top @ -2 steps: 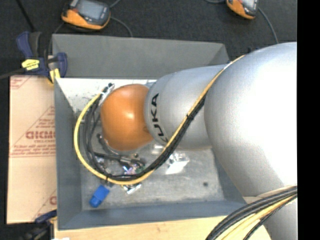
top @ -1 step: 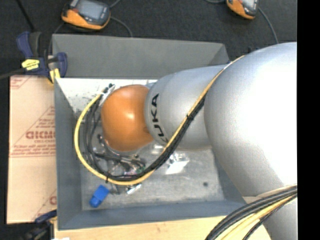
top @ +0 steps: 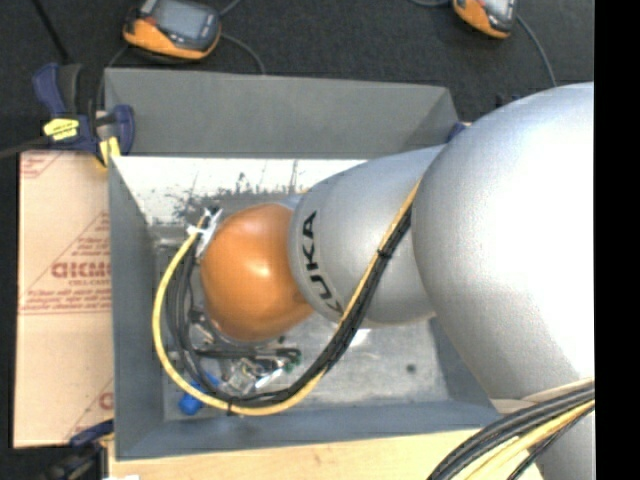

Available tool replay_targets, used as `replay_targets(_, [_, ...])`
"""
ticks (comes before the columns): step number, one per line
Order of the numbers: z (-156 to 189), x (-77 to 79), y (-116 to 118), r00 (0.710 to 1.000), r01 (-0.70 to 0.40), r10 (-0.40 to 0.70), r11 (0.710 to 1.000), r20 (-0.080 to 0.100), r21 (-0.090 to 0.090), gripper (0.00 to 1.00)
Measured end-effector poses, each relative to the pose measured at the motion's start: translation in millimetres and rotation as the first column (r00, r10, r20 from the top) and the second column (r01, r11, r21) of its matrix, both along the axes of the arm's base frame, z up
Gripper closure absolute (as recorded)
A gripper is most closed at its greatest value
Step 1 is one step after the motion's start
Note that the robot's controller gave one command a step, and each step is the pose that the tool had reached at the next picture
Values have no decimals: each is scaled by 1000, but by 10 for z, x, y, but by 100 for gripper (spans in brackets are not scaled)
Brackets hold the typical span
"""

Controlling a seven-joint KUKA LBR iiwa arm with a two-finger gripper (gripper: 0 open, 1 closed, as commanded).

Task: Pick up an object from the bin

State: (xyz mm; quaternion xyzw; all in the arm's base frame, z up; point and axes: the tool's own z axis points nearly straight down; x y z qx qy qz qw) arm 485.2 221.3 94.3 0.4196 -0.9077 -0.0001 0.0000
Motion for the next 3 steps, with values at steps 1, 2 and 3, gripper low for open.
replay_targets(1, [6,9,2,1000,3,-3,1000,2,1,100])
replay_targets(2, [567,358,-412,1000,27,-27,1000,10,2,100])
replay_targets(3, [1223,461,-898,997,70,-70,998,11,1,100])
